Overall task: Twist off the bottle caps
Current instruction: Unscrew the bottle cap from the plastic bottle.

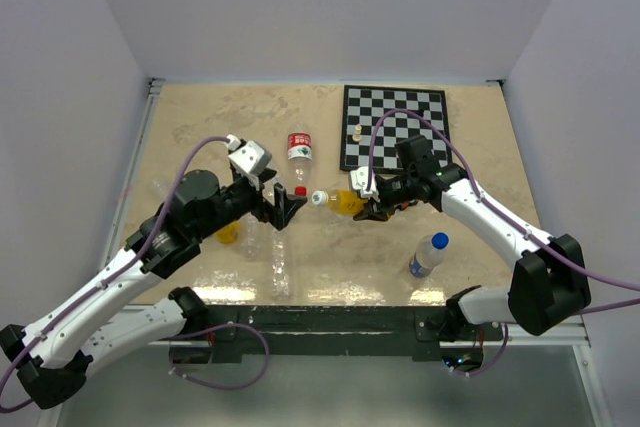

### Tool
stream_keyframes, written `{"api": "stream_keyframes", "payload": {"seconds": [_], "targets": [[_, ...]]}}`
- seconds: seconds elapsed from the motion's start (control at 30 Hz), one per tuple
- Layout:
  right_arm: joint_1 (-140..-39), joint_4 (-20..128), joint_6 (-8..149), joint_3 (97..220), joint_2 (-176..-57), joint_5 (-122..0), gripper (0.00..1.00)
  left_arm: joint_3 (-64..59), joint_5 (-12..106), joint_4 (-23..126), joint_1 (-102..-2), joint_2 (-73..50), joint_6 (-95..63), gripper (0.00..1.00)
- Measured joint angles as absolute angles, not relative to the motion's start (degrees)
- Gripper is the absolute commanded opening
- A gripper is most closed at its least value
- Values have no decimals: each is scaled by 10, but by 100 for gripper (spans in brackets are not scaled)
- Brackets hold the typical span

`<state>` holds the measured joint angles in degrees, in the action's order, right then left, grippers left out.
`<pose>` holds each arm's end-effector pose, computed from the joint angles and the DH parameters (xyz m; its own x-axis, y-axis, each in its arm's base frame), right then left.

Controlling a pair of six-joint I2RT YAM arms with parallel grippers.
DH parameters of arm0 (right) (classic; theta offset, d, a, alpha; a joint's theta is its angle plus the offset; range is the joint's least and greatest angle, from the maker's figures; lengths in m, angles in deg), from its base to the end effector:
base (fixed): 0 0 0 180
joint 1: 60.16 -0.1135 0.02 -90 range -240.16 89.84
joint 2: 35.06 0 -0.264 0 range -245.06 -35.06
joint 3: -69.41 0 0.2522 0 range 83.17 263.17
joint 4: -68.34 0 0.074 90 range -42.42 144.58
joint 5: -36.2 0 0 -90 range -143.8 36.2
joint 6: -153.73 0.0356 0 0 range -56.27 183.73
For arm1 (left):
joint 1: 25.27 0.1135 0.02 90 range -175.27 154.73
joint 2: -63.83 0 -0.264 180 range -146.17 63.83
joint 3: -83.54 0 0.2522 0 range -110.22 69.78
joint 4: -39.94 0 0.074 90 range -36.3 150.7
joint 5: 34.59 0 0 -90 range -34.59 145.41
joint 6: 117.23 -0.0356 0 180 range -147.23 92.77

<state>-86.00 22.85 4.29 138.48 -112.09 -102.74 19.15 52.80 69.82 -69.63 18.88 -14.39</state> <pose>0.2300 0.1412 0.2576 0.2269 -0.5186 -0.8244 -0.9736 -0.1004 -0.2048 0.1267 -0.1261 0.3641 -0.2886 -0.0282 -0.9570 0.6834 0.6940 -0.2266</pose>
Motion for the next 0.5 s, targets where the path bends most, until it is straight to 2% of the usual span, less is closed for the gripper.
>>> {"api": "stream_keyframes", "payload": {"seconds": [0.5], "targets": [[-860, 228, 42, 1385, -1121, -1028, 0, 238, 395, 664, -696, 192, -451, 96]]}}
